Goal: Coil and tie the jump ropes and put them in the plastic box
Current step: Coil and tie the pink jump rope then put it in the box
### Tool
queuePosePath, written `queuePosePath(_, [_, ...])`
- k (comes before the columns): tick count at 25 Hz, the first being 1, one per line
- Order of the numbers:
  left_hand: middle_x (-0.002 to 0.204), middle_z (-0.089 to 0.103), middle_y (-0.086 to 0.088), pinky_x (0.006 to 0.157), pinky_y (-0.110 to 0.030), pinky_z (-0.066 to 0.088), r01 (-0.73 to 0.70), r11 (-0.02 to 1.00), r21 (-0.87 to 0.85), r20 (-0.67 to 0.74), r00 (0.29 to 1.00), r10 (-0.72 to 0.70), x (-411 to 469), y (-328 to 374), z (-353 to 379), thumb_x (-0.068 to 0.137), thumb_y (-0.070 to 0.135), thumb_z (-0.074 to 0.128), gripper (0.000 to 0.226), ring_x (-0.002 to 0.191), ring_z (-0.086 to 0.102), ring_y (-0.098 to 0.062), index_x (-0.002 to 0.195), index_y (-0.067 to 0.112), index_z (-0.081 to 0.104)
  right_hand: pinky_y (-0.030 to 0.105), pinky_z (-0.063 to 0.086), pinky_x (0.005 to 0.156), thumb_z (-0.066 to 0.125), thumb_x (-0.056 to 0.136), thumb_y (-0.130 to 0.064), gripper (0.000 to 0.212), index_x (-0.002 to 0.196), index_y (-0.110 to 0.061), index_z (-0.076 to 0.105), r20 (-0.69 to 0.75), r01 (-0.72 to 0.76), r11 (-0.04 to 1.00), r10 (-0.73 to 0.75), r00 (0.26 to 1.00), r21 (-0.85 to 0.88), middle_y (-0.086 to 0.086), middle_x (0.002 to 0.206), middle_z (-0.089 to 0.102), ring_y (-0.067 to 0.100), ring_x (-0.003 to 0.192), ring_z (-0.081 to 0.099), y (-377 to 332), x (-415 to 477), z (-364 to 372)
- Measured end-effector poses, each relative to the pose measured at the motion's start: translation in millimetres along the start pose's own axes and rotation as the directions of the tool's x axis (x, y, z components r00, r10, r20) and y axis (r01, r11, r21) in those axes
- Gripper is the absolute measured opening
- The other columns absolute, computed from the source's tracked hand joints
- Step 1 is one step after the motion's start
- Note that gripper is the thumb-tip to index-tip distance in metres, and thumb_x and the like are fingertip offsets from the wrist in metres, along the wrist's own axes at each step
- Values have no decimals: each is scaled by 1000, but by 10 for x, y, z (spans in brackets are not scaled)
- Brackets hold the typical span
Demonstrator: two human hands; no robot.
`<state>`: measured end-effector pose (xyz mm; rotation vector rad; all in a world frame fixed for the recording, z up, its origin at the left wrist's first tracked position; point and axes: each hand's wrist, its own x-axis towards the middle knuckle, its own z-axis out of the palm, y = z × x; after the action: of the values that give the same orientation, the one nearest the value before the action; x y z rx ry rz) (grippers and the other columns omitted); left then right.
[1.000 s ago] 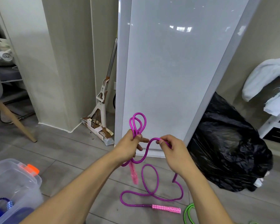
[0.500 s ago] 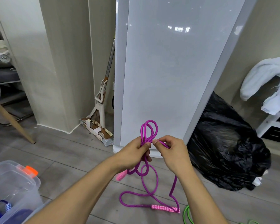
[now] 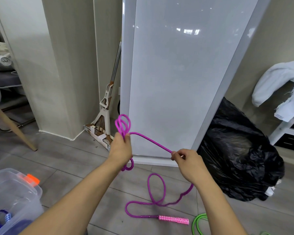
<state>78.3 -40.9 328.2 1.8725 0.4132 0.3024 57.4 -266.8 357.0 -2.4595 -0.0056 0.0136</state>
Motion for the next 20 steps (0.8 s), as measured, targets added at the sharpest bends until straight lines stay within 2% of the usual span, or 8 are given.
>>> queuePosePath(3, [81, 59, -15, 57, -35, 52, 141, 951, -274, -67, 984, -165, 81, -5, -33, 106, 25, 34, 33, 52, 55, -20, 111, -3, 50, 33, 44, 58, 44, 98, -20, 33, 88, -8, 73, -11, -32, 998, 32, 999, -45, 6, 70, 65, 25, 66, 57, 59, 42, -34])
queuePosePath(5, [80, 55, -12, 53, -32, 49, 170, 895, -412, -62, 975, -214, 77, 29, -46, 106, 20, 34, 26, 52, 52, -18, 110, -1, 49, 30, 41, 55, 42, 99, -16, 34, 93, -7, 74, -29, 6, 1000, -5, 1000, 24, 9, 72, 67, 25, 63, 59, 46, 45, -26])
queuePosePath(7, [78, 52, -8, 51, -31, 49, 210, 846, -491, 7, 971, -238, 27, 83, -27, 106, 15, 36, 19, 52, 50, -18, 109, 2, 48, 21, 35, 48, 42, 100, -10, 32, 101, -14, 74, -93, 42, 967, -19, 995, 253, 1, 67, 61, 10, 49, 47, -13, 38, -39])
queuePosePath(8, [78, 52, -7, 52, -31, 50, 232, 830, -507, 59, 970, -235, -21, 118, -12, 105, 13, 37, 17, 52, 50, -18, 110, 2, 49, 18, 35, 47, 44, 99, -6, 30, 104, -15, 72, -140, 66, 926, -14, 990, 373, 0, 69, 62, 6, 48, 44, -50, 33, -53])
queuePosePath(11, [80, 59, -9, 63, -39, 52, 268, 817, -511, 236, 957, -167, -229, 245, 47, 105, 11, 41, 14, 57, 55, -21, 112, 3, 49, 20, 43, 52, 53, 96, -2, 19, 103, -14, 66, -197, 117, 783, 7, 980, 611, 2, 82, 75, 6, 53, 55, -184, -15, -18])
queuePosePath(15, [95, 75, -9, 81, -46, 59, 235, 872, -430, 359, 930, -73, -419, 315, 133, 106, 16, 40, 15, 78, 73, -27, 115, 11, 51, 19, 45, 52, 66, 93, -7, 10, 92, -15, 71, -208, 154, 785, -32, 978, 600, 1, 79, 77, 7, 56, 63, -313, -82, 164])
queuePosePath(17, [100, 76, -9, 80, -46, 61, 223, 879, -421, 390, 920, -46, -449, 305, 163, 106, 17, 41, 16, 84, 75, -26, 116, 11, 52, 20, 46, 56, 69, 92, -11, 11, 86, -21, 71, -226, 181, 836, -71, 972, 517, -2, 74, 75, 6, 65, 69, -346, -105, 242])
queuePosePath(20, [99, 72, -16, 79, -49, 61, 199, 888, -413, 368, 929, -37, -450, 255, 239, 104, 16, 46, 17, 88, 74, -30, 110, 5, 57, 12, 47, 54, 68, 93, -15, 10, 85, -21, 71, -208, 174, 880, -89, 974, 441, -4, 72, 73, 2, 63, 69, -391, -156, 351])
